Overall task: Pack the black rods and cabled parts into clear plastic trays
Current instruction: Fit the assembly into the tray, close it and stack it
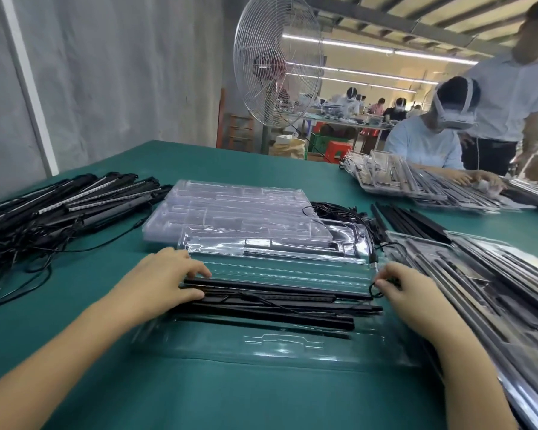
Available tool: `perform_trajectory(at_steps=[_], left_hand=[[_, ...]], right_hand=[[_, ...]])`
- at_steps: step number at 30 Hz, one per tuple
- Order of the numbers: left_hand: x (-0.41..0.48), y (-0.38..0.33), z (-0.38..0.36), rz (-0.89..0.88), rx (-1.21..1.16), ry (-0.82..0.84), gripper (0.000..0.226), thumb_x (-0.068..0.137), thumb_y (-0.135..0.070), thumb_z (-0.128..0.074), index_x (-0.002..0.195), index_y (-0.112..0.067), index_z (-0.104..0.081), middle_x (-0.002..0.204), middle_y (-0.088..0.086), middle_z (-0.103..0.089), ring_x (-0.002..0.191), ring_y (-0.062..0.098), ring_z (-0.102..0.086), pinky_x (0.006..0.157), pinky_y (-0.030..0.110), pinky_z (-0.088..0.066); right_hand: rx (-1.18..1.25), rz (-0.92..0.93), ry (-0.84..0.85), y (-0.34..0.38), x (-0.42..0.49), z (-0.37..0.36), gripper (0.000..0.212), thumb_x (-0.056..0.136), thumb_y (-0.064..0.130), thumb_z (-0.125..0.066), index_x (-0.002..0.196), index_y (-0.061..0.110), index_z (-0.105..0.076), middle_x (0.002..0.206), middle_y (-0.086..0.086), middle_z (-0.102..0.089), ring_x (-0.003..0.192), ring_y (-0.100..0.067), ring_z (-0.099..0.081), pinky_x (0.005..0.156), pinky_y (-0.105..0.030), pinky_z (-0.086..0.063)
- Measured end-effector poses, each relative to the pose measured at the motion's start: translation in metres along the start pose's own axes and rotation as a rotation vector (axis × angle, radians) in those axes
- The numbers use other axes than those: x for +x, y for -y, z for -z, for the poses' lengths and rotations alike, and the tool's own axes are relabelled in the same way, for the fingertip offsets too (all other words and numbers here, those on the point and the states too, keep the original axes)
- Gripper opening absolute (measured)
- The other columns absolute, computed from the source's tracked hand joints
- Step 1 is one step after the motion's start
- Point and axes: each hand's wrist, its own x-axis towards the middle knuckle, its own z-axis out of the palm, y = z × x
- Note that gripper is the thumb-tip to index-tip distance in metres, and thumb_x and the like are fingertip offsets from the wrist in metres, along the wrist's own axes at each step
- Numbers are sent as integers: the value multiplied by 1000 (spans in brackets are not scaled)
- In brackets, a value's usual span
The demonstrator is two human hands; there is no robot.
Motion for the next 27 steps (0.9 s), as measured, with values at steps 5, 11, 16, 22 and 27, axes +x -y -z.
perform_trajectory(at_steps=[5,11,16,22,27], left_hand=[[-6,-5,-8,-55,-204,-36,11,83,-33,-70,82,-42,-65,85,-17,-62,81,-10,-54,69,5,-39],[-4,-2,-16,-25,-268,-35,12,76,-35,-76,85,-35,-68,87,-15,-64,85,-13,-52,69,4,-37],[-5,-2,-16,82,-396,-17,12,79,-35,-73,73,-45,-69,82,-16,-66,84,-5,-56,73,15,-40],[-4,-11,-24,149,-401,-86,16,74,-37,-75,63,-38,-64,73,-14,-66,82,1,-57,70,20,-42],[1,-12,-24,196,-395,2,19,73,-34,-74,57,-38,-66,79,-8,-65,91,10,-51,74,27,-40]], right_hand=[[76,-6,-105,3,0,1,9,93,10,-53,88,10,-60,88,-2,-61,72,-9,-51,58,-17,-35],[40,-82,-69,5,-2,0,22,91,21,-56,80,2,-60,71,-5,-60,55,-13,-46,49,-25,-33],[8,-92,-110,7,-3,0,38,83,28,-69,61,8,-45,65,-5,-48,58,-11,-42,50,-23,-29],[-38,-120,44,6,-3,-6,24,79,-6,-58,84,16,-50,100,-7,-52,74,-15,-47,52,-16,-31],[135,-109,17,11,-3,-8,32,77,-15,-46,86,14,-56,98,0,-44,59,-18,-49,46,-22,-43]])
